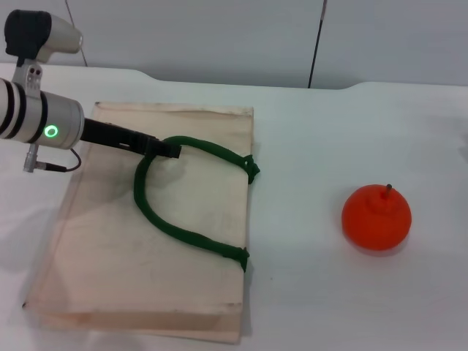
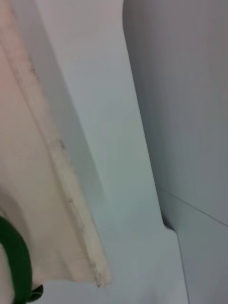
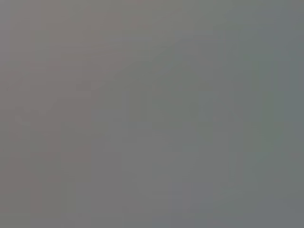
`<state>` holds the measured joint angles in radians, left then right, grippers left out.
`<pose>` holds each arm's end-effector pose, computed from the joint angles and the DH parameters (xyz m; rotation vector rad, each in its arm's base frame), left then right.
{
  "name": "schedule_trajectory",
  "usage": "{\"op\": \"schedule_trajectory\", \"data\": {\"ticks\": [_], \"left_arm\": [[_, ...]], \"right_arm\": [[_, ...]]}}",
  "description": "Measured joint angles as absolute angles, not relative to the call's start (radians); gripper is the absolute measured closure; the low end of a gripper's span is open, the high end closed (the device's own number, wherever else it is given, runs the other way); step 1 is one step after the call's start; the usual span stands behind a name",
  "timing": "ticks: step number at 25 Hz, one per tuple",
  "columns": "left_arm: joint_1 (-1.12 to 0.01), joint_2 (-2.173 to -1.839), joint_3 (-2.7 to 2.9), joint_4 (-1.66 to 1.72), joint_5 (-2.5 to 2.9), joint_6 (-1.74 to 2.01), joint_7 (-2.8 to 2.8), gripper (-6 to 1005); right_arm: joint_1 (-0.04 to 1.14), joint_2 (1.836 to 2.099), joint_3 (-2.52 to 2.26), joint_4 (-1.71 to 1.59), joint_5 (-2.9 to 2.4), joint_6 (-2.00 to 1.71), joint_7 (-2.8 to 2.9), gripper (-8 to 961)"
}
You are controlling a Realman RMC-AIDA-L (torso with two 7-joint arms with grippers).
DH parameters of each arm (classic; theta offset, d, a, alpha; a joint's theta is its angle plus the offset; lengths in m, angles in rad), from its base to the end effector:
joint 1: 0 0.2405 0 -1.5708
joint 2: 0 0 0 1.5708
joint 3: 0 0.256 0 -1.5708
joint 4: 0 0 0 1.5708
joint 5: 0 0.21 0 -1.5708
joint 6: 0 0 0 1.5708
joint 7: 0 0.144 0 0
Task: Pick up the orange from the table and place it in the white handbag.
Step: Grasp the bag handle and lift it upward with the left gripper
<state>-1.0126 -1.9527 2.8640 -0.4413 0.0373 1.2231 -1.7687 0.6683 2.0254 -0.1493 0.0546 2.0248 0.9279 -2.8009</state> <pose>-0.2683 0.4265 0.0246 -2.4319 -1.1862 -0.1656 0.3309 0.3982 0.0136 -1.5089 0.7819 0.6660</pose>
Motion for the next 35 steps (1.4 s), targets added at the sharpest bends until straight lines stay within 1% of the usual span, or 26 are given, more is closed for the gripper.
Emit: {"op": "schedule_trajectory", "data": {"ticks": [3,9,14,19,22,23,27,28,30,35], "left_arm": [[-1.014,-1.953,2.864,-0.441,0.04,1.223,-1.768,266],[-1.014,-1.953,2.863,-0.44,0.035,1.222,-1.765,507],[-1.014,-1.954,2.862,-0.44,0.009,1.226,-1.764,754],[-1.015,-1.95,2.862,-0.452,-0.105,1.305,-1.703,854],[-1.009,-1.939,2.863,-0.47,-0.209,1.405,-1.645,854],[-1.005,-1.93,2.864,-0.488,-0.264,1.481,-1.615,855],[-0.996,-1.918,2.864,-0.521,-0.349,1.618,-1.56,855],[-0.983,-1.915,2.864,-0.545,-0.413,1.722,-1.514,855],[-0.978,-1.914,2.864,-0.553,-0.433,1.761,-1.494,856],[-0.958,-1.891,2.864,-0.583,-0.517,1.977,-1.402,856]], "right_arm": [[0.669,2.025,-0.149,0.052,2.025,0.927,-2.801,84],[0.67,2.025,-0.149,0.051,2.025,0.927,-2.8,85],[0.668,2.025,-0.149,0.05,2.025,0.926,-2.8,86],[0.663,2.025,-0.148,0.047,2.025,0.926,-2.799,87],[0.661,2.025,-0.146,0.047,2.025,0.926,-2.799,88],[0.661,2.025,-0.146,0.047,2.025,0.926,-2.799,88],[0.661,2.025,-0.146,0.047,2.025,0.926,-2.795,89],[0.66,2.025,-0.147,0.047,2.025,0.927,-2.79,89],[0.659,2.025,-0.148,0.046,2.026,0.929,-2.771,90],[0.651,2.025,-0.149,0.039,2.026,0.939,-2.727,90]]}}
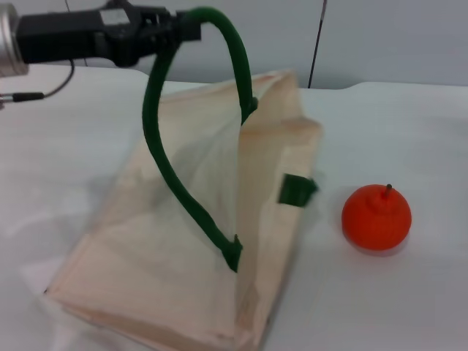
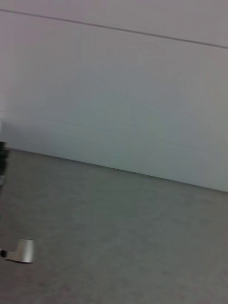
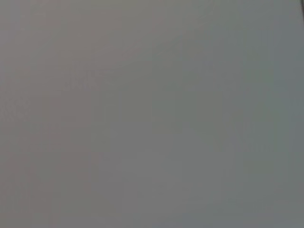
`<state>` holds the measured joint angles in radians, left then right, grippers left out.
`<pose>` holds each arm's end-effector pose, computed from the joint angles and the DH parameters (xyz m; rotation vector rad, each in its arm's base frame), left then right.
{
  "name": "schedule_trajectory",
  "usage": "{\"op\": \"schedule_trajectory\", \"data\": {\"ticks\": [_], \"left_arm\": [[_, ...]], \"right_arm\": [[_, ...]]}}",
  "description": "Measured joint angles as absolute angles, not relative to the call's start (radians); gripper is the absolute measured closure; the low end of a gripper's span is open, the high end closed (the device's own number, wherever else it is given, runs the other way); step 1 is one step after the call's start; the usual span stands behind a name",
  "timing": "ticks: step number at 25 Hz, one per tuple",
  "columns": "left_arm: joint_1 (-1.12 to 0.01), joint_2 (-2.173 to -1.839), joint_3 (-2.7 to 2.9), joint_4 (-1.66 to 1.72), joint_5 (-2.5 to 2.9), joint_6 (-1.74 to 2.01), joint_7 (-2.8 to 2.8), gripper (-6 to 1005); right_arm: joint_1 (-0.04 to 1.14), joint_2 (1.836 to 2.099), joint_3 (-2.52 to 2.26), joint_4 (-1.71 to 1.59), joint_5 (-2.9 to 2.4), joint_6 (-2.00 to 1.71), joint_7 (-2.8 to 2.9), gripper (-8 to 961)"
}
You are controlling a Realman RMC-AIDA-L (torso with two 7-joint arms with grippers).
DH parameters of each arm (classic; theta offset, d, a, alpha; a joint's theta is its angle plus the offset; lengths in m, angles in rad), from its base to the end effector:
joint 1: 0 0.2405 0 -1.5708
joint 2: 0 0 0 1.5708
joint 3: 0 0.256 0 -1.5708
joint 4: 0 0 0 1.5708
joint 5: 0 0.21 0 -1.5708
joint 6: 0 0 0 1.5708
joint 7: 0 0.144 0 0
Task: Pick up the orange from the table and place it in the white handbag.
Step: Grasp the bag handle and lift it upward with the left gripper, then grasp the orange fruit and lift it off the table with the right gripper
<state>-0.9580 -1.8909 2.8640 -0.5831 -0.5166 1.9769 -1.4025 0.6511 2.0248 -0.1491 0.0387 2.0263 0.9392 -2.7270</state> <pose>-0.1913 0.3869 0.1061 -2.7106 -0.4603 -1.0623 0.3373 0.3942 0.0194 -1.4689 0.8285 0.7134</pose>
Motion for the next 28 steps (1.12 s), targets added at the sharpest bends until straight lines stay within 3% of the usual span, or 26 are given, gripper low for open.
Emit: {"op": "schedule_trajectory", "data": {"ticks": [6,14,17,23,28], "left_arm": [[-0.927,-1.856,2.864,-0.58,-0.613,2.039,-1.446,857],[-0.901,-1.841,2.864,-0.584,-0.626,2.04,-1.474,857],[-0.892,-1.84,2.864,-0.59,-0.627,2.038,-1.48,857],[-0.892,-1.838,2.864,-0.596,-0.629,2.038,-1.495,858],[-0.892,-1.838,2.864,-0.597,-0.63,2.038,-1.495,858]], "right_arm": [[0.64,2.024,-0.215,-0.01,2.026,0.944,-2.569,92],[0.573,2.011,-0.503,-0.223,1.945,1.017,-2.114,93],[0.55,1.996,-0.533,-0.302,1.804,1.115,-1.988,94],[0.55,1.925,-0.538,-0.347,1.499,1.336,-1.875,95],[0.556,1.92,-0.539,-0.352,1.349,1.372,-1.875,96]]}}
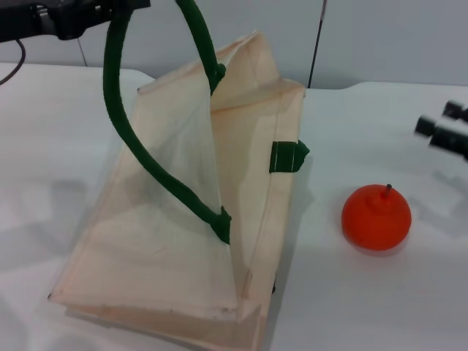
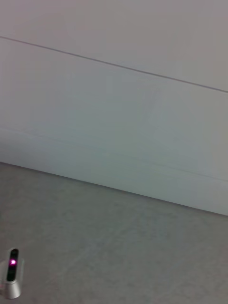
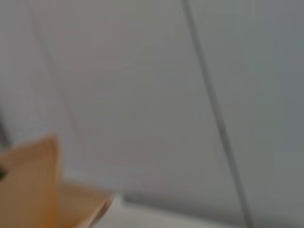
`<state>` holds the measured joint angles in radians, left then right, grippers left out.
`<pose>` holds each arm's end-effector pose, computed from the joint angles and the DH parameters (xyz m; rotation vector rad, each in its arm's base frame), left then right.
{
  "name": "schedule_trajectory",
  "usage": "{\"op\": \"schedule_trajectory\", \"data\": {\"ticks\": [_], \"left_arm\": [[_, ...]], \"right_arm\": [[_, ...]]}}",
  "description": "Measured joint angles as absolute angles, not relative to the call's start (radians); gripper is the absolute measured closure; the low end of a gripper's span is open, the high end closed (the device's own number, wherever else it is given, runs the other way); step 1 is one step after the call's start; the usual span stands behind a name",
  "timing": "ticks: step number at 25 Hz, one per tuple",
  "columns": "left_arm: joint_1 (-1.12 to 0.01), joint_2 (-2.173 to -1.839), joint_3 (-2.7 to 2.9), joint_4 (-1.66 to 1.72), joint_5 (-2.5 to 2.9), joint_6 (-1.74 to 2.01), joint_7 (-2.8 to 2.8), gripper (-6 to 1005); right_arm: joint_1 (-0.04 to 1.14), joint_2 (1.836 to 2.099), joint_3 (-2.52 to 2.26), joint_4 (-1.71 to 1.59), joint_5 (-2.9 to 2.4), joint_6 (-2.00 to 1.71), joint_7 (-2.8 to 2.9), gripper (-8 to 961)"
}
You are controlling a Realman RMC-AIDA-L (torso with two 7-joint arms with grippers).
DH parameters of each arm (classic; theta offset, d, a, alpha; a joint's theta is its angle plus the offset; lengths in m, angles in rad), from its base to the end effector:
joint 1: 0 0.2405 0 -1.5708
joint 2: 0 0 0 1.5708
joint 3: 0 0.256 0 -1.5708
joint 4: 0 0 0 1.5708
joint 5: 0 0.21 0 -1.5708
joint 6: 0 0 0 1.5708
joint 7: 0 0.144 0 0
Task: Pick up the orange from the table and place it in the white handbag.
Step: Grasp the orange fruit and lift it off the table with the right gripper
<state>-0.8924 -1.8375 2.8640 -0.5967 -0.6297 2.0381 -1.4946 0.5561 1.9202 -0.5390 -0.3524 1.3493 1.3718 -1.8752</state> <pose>-0.2081 0.3761 0.1419 -2.6142 -0.5261 -1.1618 0.3074 0.3623 0.0491 -2.3174 0.7691 0.8164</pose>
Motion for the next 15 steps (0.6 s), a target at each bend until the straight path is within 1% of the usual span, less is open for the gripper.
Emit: {"op": "schedule_trajectory", "data": {"ticks": [5,15], "left_arm": [[-0.89,-1.838,2.864,-0.597,-0.63,2.038,-1.495,857],[-0.888,-1.839,2.864,-0.597,-0.631,2.036,-1.494,854]], "right_arm": [[0.589,1.94,-0.54,-0.354,1.192,1.374,-1.877,97],[0.613,1.961,-0.545,-0.354,1.04,1.36,-1.89,99]]}}
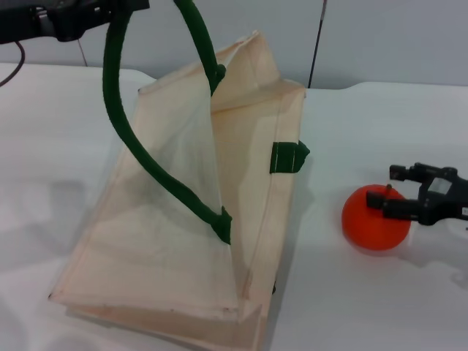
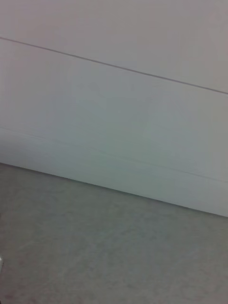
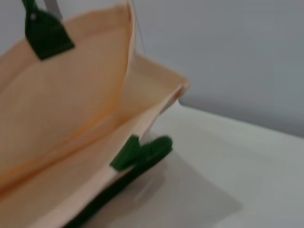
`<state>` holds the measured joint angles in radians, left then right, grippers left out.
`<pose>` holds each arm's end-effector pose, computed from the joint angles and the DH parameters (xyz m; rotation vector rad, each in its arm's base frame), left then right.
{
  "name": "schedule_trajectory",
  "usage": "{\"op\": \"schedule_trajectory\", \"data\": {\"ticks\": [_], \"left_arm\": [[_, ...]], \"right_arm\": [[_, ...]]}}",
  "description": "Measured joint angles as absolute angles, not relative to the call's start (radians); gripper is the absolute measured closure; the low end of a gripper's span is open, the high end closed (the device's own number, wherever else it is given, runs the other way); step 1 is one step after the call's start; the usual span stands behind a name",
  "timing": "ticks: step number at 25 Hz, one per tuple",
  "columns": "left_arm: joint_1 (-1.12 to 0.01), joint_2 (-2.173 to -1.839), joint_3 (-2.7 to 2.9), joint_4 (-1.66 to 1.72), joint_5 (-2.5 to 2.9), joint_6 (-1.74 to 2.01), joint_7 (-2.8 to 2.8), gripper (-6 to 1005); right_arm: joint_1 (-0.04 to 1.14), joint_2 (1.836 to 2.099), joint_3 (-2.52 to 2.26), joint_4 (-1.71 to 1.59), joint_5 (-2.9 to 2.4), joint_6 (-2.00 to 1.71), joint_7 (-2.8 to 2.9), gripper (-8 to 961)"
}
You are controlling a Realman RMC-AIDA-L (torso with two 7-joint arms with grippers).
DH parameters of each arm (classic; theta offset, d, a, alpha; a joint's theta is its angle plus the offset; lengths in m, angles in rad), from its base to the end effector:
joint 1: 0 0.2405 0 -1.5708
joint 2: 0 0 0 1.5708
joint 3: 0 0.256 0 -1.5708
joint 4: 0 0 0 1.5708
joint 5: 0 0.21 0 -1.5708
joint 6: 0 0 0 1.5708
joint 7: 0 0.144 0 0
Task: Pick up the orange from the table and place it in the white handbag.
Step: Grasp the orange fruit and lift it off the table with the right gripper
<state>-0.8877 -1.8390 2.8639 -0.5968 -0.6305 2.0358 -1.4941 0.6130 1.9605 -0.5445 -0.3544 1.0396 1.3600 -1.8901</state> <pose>-0.2099 0.3754 0.1414 -2.6096 -0.5327 -1.1608 0.3030 0.3505 0.0031 -2.6087 0.7187 0.5399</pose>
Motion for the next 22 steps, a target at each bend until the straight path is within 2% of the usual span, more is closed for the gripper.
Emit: {"op": "schedule_trajectory", "data": {"ticks": [15,21,22], "left_arm": [[-0.881,-1.842,2.864,-0.597,-0.631,2.026,-1.494,851],[-0.88,-1.842,2.863,-0.597,-0.63,2.026,-1.494,849],[-0.88,-1.842,2.862,-0.597,-0.63,2.026,-1.494,849]], "right_arm": [[0.627,1.993,-0.573,-0.36,0.939,1.259,-1.9,102],[0.632,1.997,-0.588,-0.368,0.937,1.258,-1.914,103],[0.633,1.996,-0.588,-0.368,0.937,1.258,-1.914,139]]}}
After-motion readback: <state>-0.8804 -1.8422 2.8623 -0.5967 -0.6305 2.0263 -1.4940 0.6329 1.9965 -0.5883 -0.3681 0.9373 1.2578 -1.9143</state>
